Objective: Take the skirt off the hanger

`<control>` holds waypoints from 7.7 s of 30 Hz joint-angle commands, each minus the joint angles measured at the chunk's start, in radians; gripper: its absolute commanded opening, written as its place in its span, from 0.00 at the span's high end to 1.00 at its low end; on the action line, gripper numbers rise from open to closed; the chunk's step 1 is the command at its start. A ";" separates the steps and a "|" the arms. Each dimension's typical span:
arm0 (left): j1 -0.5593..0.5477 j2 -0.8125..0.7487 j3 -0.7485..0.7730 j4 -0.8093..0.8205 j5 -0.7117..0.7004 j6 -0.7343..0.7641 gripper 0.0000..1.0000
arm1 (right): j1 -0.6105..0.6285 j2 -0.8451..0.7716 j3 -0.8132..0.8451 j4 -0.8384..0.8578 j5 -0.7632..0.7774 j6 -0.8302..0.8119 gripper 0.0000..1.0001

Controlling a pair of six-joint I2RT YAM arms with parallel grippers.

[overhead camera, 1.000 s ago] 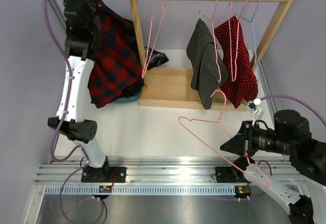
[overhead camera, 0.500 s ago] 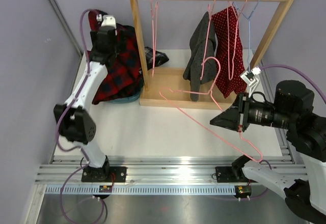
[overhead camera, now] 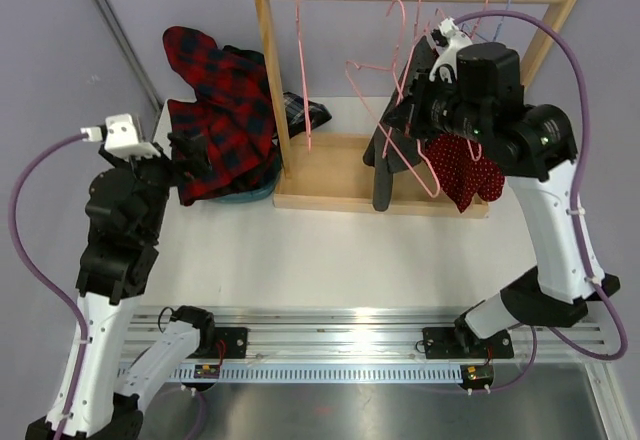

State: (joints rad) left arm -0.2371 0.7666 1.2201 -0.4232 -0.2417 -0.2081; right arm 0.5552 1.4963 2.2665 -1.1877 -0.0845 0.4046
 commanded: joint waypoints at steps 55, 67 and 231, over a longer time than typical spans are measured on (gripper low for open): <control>-0.047 -0.354 -0.467 -0.189 0.099 -0.027 0.01 | -0.100 0.021 -0.157 0.368 0.395 -0.208 0.05; -0.048 -0.359 -0.468 -0.196 0.093 -0.027 0.01 | -0.184 0.153 -0.125 0.416 0.324 -0.188 0.87; 0.203 1.404 0.941 -0.138 -0.068 -0.025 0.01 | -0.212 -0.547 -0.328 0.108 0.104 -0.081 0.01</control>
State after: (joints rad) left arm -0.0444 2.3047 2.1601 -0.5457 -0.2947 -0.1963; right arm 0.3458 0.9150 1.9446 -1.0924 -0.0429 0.3656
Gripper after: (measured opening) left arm 0.984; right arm 0.993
